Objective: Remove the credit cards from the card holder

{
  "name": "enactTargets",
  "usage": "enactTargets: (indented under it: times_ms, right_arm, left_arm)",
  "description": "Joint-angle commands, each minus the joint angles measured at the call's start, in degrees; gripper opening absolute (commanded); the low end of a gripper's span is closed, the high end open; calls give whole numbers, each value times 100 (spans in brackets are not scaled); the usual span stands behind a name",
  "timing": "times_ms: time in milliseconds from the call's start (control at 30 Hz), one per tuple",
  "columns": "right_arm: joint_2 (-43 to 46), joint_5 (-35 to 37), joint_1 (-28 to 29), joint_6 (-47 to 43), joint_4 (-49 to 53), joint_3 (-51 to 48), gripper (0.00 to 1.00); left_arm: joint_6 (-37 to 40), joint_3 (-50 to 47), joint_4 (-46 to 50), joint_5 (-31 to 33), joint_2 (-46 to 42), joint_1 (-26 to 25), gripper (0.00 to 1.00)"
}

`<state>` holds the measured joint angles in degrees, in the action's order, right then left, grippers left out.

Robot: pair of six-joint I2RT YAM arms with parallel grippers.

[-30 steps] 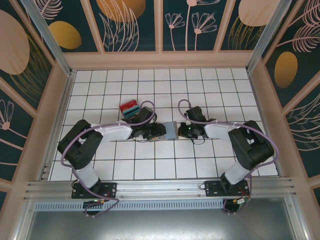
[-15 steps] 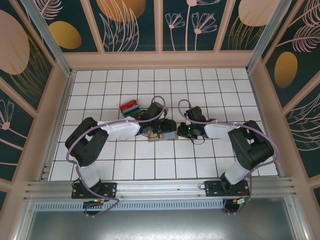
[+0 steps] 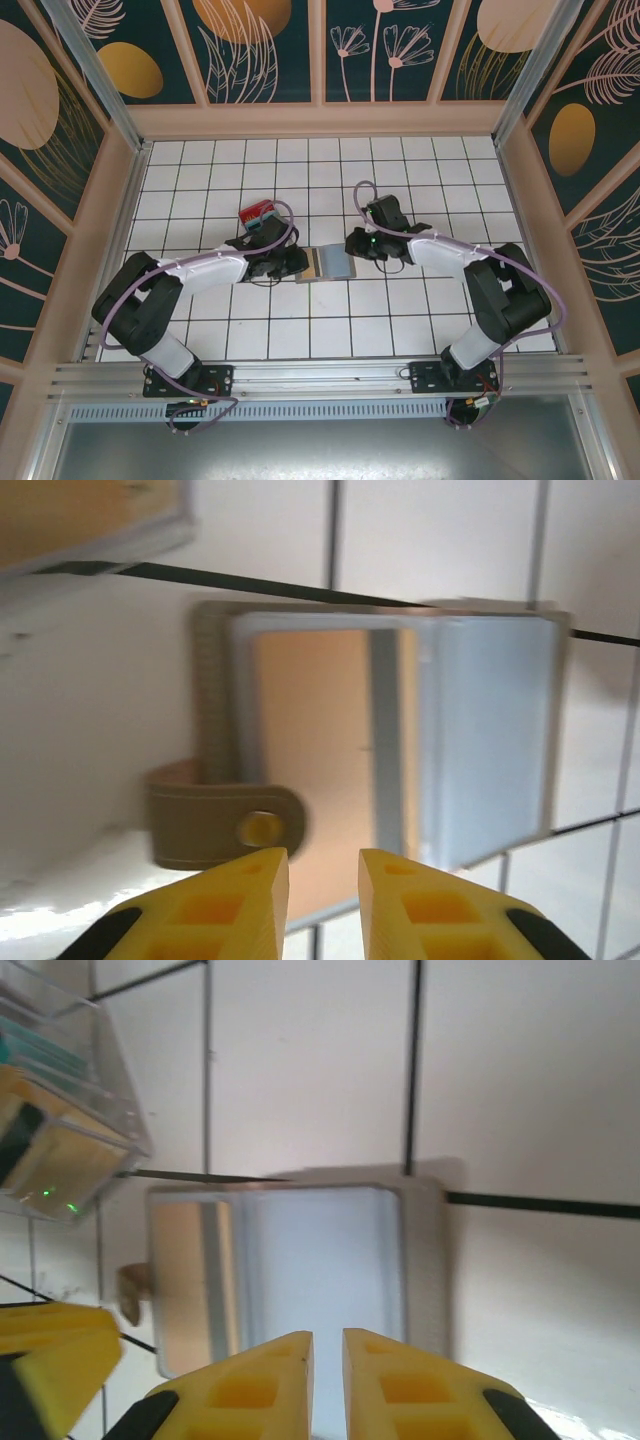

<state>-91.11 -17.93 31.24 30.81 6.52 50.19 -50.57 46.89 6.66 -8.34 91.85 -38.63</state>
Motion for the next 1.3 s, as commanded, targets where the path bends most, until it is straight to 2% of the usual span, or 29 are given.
enactTargets:
  times_ms: [0,367,1267]
  right_arm:
    - [-97,-197,235,42,99,343,17]
    - [-640,-459,549,107,-19,602,18]
    - [-1475,-1080,576,373,-261,633,19]
  left_arm:
    - [57,-125,137,89,-15,-6,26]
    - [82,-132,-168,-164,105,-13,27]
    - [20,-102,-551,-555,531,-12,28]
